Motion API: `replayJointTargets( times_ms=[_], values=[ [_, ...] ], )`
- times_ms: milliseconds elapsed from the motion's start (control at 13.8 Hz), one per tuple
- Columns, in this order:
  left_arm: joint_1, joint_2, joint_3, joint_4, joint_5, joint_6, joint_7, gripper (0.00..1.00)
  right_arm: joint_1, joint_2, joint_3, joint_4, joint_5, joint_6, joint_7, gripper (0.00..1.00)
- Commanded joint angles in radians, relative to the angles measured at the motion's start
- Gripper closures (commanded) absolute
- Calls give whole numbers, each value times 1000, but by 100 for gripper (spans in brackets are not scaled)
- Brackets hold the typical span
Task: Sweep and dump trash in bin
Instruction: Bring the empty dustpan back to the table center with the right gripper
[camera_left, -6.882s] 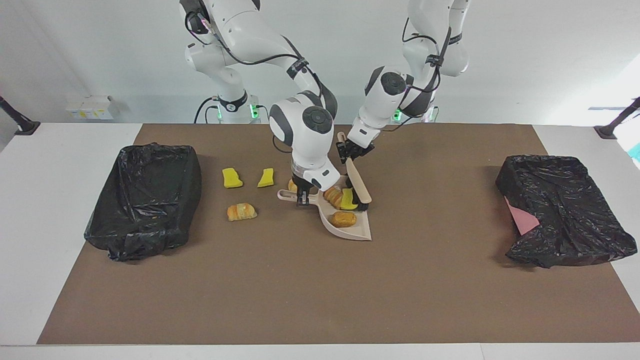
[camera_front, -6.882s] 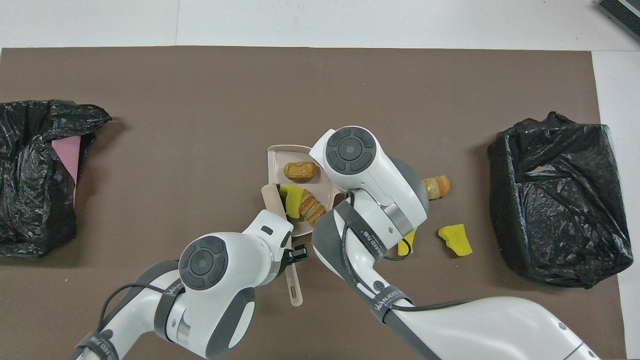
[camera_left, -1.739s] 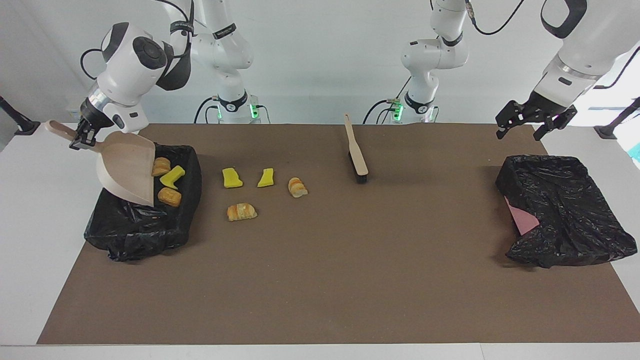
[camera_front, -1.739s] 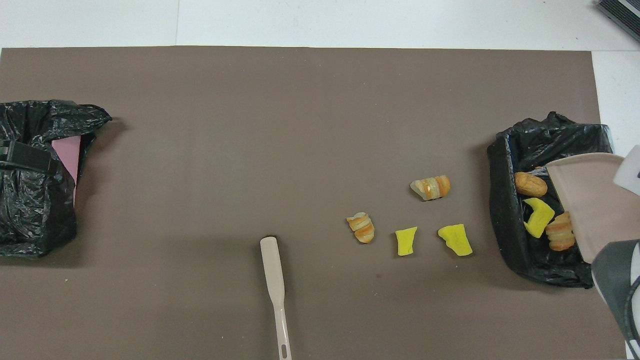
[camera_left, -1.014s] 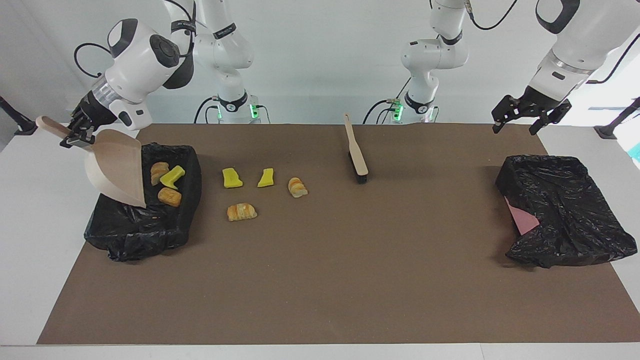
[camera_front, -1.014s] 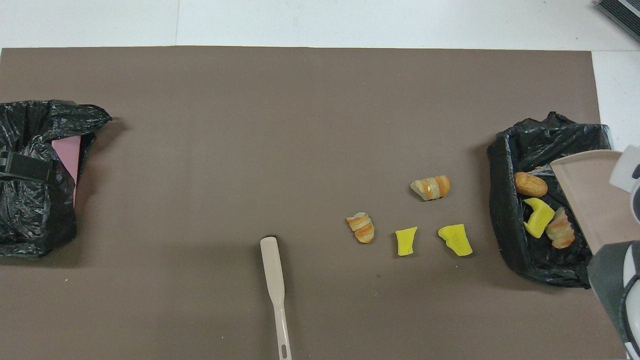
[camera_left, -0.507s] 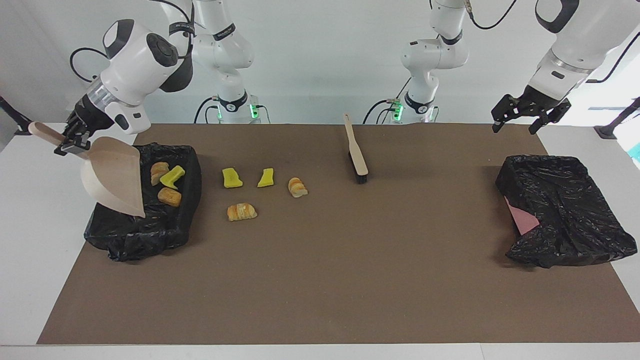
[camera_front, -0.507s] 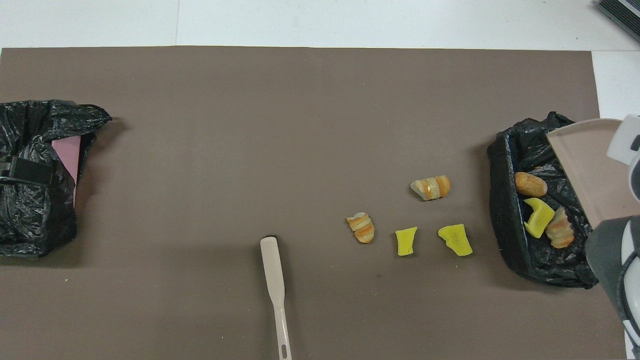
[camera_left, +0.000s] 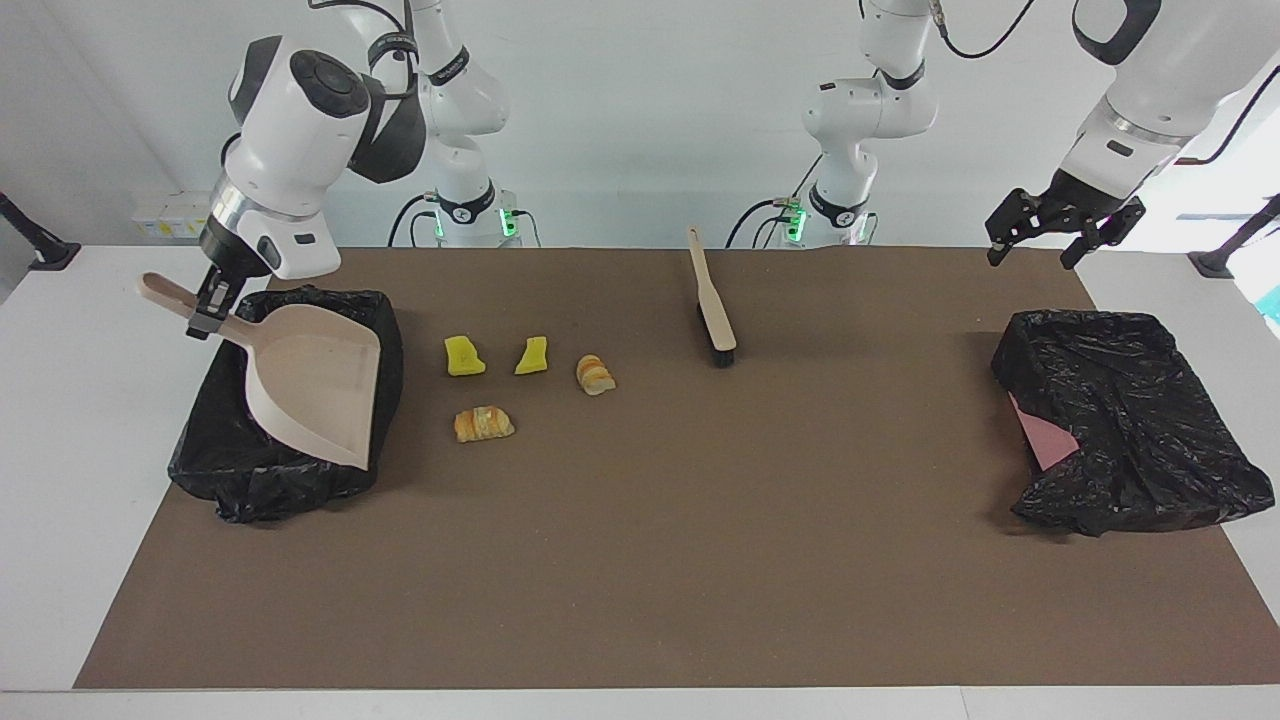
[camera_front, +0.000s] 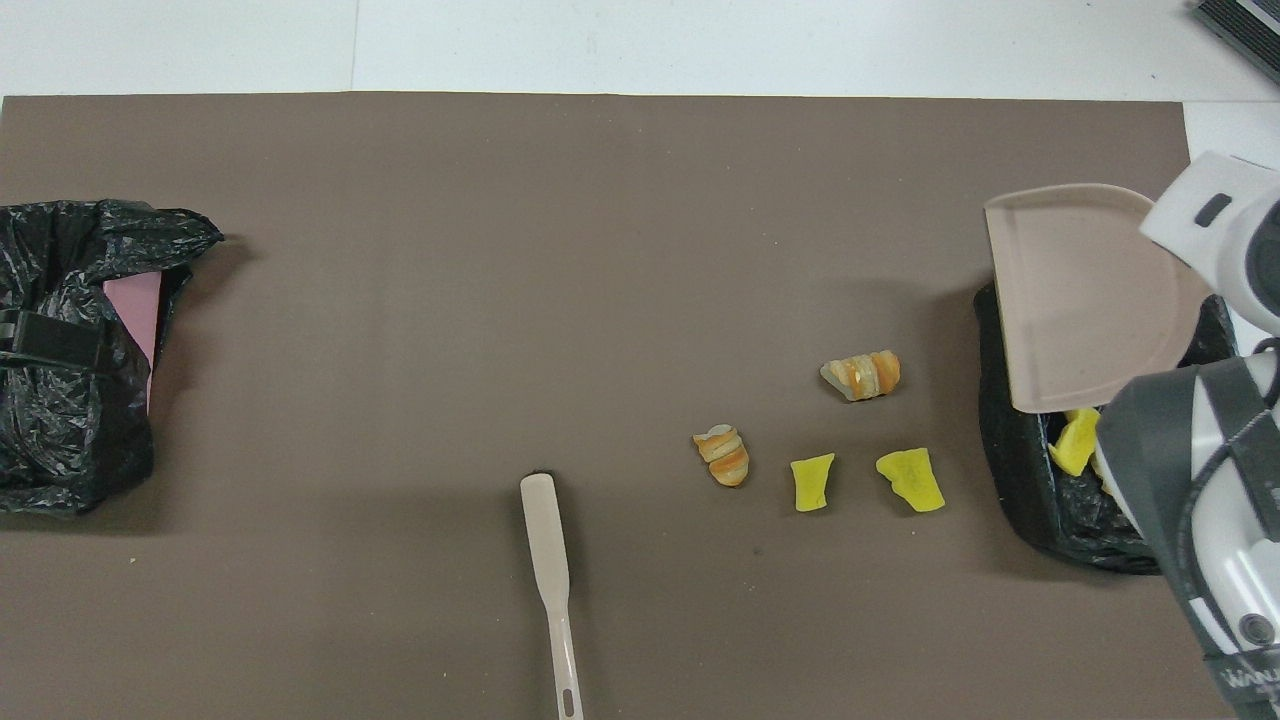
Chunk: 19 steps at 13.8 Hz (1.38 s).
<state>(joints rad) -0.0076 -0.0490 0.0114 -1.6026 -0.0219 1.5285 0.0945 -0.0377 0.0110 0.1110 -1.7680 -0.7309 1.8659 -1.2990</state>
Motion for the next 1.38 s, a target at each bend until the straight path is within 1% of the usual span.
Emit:
replayJointTargets(
  times_ms=[0,145,290,362,435,507,652,797,1014,1159,1304],
  values=[
    [5,-20,-2,-22,16,16,-4,0,39,75,1,108,117,-103,178,100],
    [5,-20,-2,-22,16,16,-4,0,106,131,2,185,171,-169,368,100],
    [5,-20,-2,-22,16,16,-4,0,178,206,3,278,212,-264,575,100],
    [5,-20,-2,-22,16,16,-4,0,208,242,3,320,255,-295,678,100],
    [5,-20,-2,-22,16,16,-4,0,223,263,3,340,301,-301,752,100],
    [5,-20,-2,-22,16,16,-6,0,234,273,3,340,341,-298,814,100],
    [5,-20,-2,-22,16,16,-4,0,293,302,3,354,387,-292,984,100],
    [5,-20,-2,-22,16,16,-4,0,311,333,3,386,506,-292,1175,100],
    [5,-20,-2,-22,16,16,-4,0,389,404,4,447,556,-280,1404,100],
    [5,-20,-2,-22,16,16,-4,0,419,441,4,472,619,-236,1519,100],
    [5,-20,-2,-22,16,16,-4,0,461,474,4,473,627,-170,1611,100]
  ],
)
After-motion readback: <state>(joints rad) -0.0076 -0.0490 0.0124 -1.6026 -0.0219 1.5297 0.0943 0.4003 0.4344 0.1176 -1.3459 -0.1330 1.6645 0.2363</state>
